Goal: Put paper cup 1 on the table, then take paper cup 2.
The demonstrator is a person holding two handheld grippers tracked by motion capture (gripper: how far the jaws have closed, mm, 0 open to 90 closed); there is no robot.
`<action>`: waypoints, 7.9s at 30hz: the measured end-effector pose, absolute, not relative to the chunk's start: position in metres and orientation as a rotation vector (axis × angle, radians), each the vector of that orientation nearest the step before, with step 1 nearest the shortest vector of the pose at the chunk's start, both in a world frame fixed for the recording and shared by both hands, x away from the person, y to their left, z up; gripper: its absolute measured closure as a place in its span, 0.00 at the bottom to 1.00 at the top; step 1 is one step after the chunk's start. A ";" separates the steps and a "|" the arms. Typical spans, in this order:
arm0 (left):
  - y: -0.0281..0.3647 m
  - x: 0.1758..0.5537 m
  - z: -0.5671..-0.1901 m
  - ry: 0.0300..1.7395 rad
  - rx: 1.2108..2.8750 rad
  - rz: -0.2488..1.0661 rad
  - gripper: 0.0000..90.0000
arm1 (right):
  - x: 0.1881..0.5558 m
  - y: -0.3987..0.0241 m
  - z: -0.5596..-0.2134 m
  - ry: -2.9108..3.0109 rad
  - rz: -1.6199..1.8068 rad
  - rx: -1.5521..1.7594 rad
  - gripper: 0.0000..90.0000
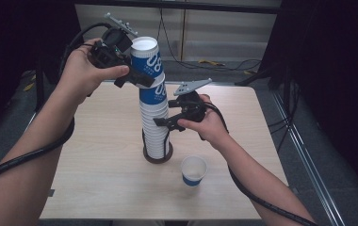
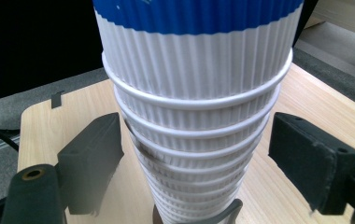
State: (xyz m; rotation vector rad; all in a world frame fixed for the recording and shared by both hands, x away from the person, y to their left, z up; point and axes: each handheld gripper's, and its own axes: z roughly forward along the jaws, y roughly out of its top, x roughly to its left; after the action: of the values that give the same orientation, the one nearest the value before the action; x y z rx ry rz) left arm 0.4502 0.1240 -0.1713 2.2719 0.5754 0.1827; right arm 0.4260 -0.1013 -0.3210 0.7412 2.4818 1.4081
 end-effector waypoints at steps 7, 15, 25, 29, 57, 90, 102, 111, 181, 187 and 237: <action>0.125 0.448 -0.164 0.577 2.270 0.197 0.23 | 0.426 -0.102 -0.321 2.482 1.405 0.739 0.19; 0.131 0.447 -0.161 0.591 2.265 0.204 0.23 | 0.426 -0.101 -0.323 2.488 1.403 0.737 0.19; 0.141 0.446 -0.162 0.602 2.260 0.195 0.23 | 0.427 -0.102 -0.324 2.489 1.399 0.739 0.19; 0.149 0.446 -0.163 0.618 2.253 0.193 0.23 | 0.426 -0.102 -0.325 2.491 1.407 0.743 0.19; 0.203 0.431 -0.185 0.702 2.235 0.214 0.24 | 0.425 -0.104 -0.329 2.500 1.384 0.730 0.19; 0.206 0.404 -0.269 0.676 2.295 0.182 0.24 | 0.411 -0.139 -0.341 2.511 1.344 0.732 0.18; 0.196 0.393 -0.293 0.639 2.319 0.140 0.24 | 0.411 -0.146 -0.346 2.518 1.323 0.737 0.18; 0.194 0.387 -0.307 0.630 2.326 0.106 0.24 | 0.411 -0.148 -0.350 2.529 1.311 0.742 0.18; 0.105 0.357 -0.342 0.388 2.384 -0.055 0.24 | 0.392 -0.179 -0.362 2.557 1.278 0.749 0.18; 0.097 0.357 -0.343 0.375 2.385 -0.068 0.24 | 0.392 -0.184 -0.363 2.559 1.277 0.766 0.18; 0.043 0.377 -0.351 0.325 2.570 -0.055 0.24 | 0.378 -0.210 -0.366 2.621 1.221 0.751 0.18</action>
State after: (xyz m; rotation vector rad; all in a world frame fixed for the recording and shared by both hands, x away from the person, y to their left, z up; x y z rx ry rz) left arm 0.3771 0.0428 -0.3507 2.5695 0.3245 -0.0552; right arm 0.3780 -0.2096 -0.3656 0.7510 2.6206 1.2213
